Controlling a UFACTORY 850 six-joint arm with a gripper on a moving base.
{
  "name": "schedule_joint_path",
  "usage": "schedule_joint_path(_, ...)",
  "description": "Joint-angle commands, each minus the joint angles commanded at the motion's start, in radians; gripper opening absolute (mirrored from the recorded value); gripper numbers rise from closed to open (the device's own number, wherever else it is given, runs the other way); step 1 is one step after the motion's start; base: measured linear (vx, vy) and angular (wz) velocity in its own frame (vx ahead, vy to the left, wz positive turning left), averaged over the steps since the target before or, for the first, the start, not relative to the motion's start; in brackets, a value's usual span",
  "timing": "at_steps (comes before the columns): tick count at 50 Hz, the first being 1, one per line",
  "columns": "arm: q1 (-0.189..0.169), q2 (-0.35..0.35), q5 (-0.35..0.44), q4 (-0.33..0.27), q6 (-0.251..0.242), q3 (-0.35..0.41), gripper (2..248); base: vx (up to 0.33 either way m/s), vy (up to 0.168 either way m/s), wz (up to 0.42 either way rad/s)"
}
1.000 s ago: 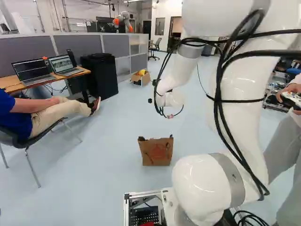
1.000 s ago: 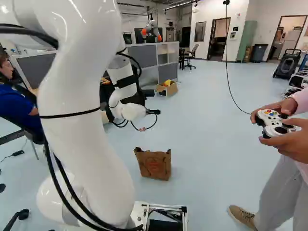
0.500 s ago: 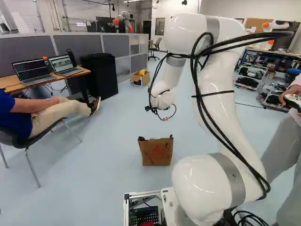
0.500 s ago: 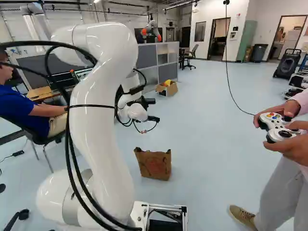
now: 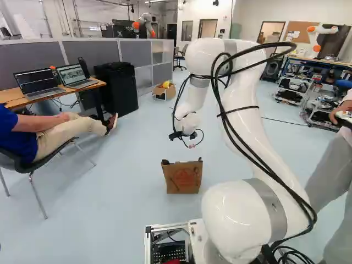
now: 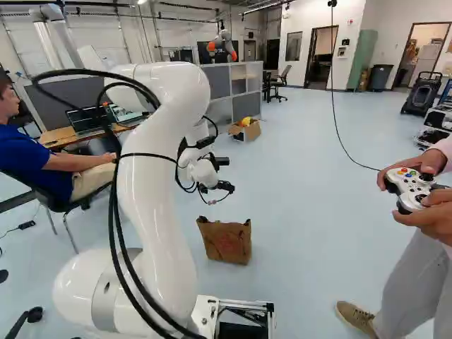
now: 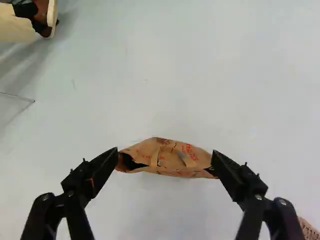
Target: Pick up the grocery bag from the ground
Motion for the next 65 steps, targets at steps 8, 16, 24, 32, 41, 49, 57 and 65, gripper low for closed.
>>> schedule_joint_path(8, 0.000, -0.052, 0.000, 0.000, 0.000, -0.031, 247, 0.000, 0.000, 0.000)
schedule_joint_path(16, 0.000, -0.104, 0.000, 0.000, -0.035, -0.063, 247, 0.000, 0.000, 0.000)
schedule_joint_path(24, 0.000, -0.157, 0.000, 0.000, -0.174, -0.097, 247, 0.000, 0.000, 0.000)
schedule_joint_path(32, 0.000, -0.211, 0.000, 0.000, -0.343, -0.134, 247, 0.000, 0.000, 0.000)
schedule_joint_path(41, 0.000, -0.269, 0.000, 0.000, -0.526, -0.175, 247, 0.000, 0.000, 0.000)
schedule_joint_path(49, 0.000, -0.322, 0.000, 0.000, -0.694, -0.214, 247, 0.000, 0.000, 0.000)
schedule_joint_path(57, 0.000, -0.376, 0.000, 0.000, -0.862, -0.255, 247, 0.000, 0.000, 0.000)
schedule_joint_path(65, 0.000, -0.429, 0.000, 0.000, -1.031, -0.297, 247, 0.000, 0.000, 0.000)
